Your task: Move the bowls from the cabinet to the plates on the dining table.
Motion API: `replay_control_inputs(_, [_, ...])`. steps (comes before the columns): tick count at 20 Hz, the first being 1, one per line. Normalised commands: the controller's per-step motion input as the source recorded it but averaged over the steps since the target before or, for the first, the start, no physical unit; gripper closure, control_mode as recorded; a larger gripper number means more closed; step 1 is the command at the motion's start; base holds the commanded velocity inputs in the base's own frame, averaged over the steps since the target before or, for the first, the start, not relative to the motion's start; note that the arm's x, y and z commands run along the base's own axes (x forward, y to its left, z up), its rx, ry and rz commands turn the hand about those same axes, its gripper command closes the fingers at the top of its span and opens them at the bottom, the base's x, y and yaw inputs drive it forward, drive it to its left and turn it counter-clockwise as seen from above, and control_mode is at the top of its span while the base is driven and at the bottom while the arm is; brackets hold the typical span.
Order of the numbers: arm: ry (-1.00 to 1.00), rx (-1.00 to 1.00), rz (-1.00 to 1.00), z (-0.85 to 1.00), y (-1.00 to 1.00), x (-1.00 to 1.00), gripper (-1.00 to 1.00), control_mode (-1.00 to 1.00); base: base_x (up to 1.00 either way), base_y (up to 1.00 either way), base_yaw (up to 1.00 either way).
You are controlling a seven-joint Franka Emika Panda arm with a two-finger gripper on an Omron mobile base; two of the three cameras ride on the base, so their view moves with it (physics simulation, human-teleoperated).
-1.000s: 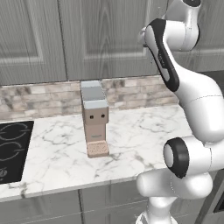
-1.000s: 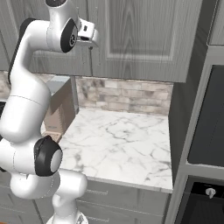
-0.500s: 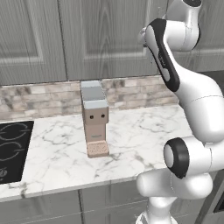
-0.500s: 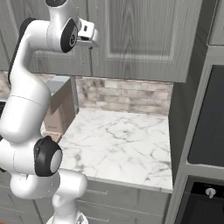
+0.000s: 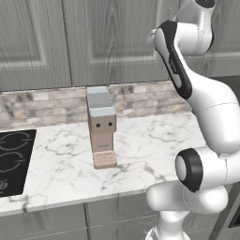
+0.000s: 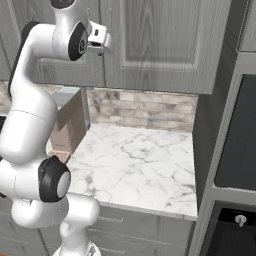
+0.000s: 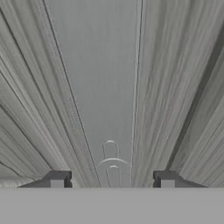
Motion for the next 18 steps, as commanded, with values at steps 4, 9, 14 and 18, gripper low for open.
replay_control_inputs(4, [-0.02, 0.00, 0.00, -0.07, 0.09, 0.21, 1.00, -1.00, 0.00, 0.00, 0.00])
replay_control_inputs(9, [0.00, 0.00, 0.00, -0.02, 0.09, 0.14, 1.00, -1.00, 0.00, 0.00, 0.00])
replay_control_inputs(14, [-0.03, 0.00, 0.00, 0.00, 0.06, -0.13, 1.00, -1.00, 0.00, 0.00, 0.00])
replay_control_inputs(18, [-0.10, 0.00, 0.00, 0.05, 0.05, -0.46, 1.00, -1.00, 0.00, 0.00, 0.00])
